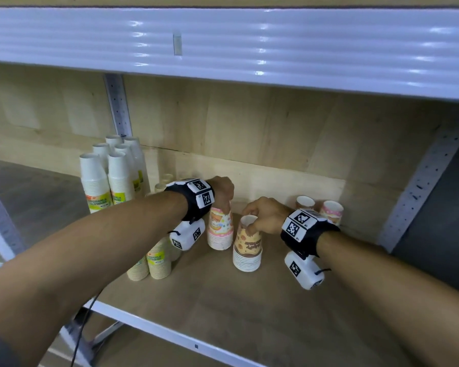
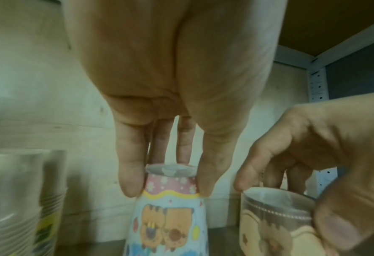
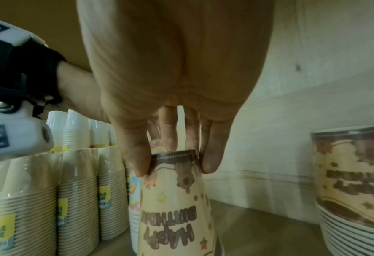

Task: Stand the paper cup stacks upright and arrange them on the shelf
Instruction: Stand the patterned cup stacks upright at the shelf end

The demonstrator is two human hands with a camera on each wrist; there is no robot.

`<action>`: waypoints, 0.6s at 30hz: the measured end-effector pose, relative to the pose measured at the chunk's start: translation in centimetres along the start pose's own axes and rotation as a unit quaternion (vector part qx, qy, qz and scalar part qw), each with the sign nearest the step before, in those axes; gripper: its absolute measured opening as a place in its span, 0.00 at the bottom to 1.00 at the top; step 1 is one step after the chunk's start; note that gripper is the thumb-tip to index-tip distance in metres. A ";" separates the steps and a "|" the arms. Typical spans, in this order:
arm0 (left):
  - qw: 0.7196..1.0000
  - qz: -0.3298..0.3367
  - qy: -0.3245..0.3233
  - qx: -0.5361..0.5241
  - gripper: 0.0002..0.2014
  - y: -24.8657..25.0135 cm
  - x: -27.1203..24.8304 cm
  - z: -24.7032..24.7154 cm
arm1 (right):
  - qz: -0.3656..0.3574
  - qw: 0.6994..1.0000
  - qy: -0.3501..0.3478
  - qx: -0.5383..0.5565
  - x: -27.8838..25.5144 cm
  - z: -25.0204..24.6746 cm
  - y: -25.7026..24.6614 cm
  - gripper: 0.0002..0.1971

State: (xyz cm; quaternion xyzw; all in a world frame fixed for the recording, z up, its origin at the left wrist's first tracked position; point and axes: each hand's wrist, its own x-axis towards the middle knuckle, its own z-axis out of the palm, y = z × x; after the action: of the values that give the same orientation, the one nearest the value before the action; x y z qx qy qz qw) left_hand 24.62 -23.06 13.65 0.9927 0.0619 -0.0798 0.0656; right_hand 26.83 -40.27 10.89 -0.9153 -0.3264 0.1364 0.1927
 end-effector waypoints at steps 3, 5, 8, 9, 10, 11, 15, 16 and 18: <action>0.998 0.037 0.044 0.005 0.12 2.2 0.6 -0.2 | 0.012 1.000 0.003 -0.001 -1.3 -0.7 0.8 0.27; 0.997 0.057 0.053 -0.009 0.12 3.8 0.9 -0.5 | 0.017 1.000 0.005 -0.010 -2.1 -1.0 1.3 0.27; 0.995 0.083 0.049 -0.019 0.23 5.7 1.9 -0.5 | 0.023 1.000 0.009 -0.015 -3.5 -1.4 2.2 0.25; 0.994 0.090 0.050 -0.028 0.24 6.4 2.1 -0.5 | 0.025 1.000 0.007 -0.017 -4.0 -1.6 2.5 0.25; 0.993 0.097 0.051 -0.035 0.24 7.1 2.7 -0.3 | 0.027 0.999 0.003 -0.024 -4.4 -1.7 2.8 0.25; 0.993 0.104 0.048 -0.041 0.25 7.8 2.8 -0.2 | 0.027 0.999 -0.001 -0.032 -4.9 -1.8 3.1 0.25; 0.989 0.138 0.034 -0.040 0.24 10.9 3.6 0.2 | 0.034 0.999 -0.012 -0.036 -6.7 -2.2 4.0 0.25; 0.988 0.149 0.032 -0.038 0.24 11.6 3.8 0.3 | 0.037 0.999 -0.012 -0.032 -7.2 -2.4 4.1 0.25; 0.985 0.165 0.024 -0.038 0.23 13.1 3.9 0.7 | 0.043 0.999 -0.013 -0.030 -8.1 -2.5 4.5 0.26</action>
State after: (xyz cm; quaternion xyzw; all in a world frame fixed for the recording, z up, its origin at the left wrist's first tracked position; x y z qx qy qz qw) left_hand 30.12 -35.60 13.92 0.9877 -0.0980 -0.0414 0.1143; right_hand 24.19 -49.43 12.12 -0.9318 -0.2933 0.1470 0.1551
